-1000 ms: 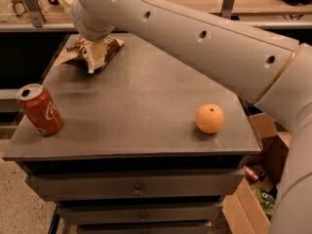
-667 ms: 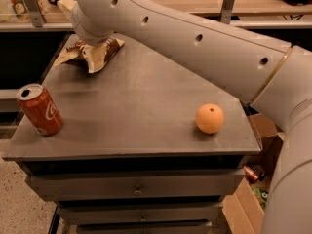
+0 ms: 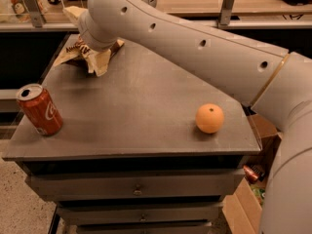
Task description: Pick brown chip bag
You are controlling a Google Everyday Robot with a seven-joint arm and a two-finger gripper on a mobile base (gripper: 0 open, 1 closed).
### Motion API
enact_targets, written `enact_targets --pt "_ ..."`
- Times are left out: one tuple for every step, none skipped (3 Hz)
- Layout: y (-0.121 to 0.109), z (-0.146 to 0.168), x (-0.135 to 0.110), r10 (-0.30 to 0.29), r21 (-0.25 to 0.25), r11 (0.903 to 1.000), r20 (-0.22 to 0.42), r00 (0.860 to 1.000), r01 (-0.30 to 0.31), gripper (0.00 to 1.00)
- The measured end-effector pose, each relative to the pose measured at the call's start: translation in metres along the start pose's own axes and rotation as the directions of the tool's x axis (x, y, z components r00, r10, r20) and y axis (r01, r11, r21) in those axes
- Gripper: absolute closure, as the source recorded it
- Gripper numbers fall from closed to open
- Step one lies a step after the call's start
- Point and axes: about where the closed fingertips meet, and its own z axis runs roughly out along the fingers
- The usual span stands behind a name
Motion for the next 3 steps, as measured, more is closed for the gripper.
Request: enact_targets --pt "0.007 0.006 0.013 0.002 -0.003 1.0 0.028 1.0 -0.002 0.0" --pt "0.009 0.017 0.02 -0.016 -0.013 0.9998 0.082 0.997 0.017 0.0" --pt "0.009 0.028 0.021 -0.047 0.0 0.9989 0.158 0.986 0.047 0.0"
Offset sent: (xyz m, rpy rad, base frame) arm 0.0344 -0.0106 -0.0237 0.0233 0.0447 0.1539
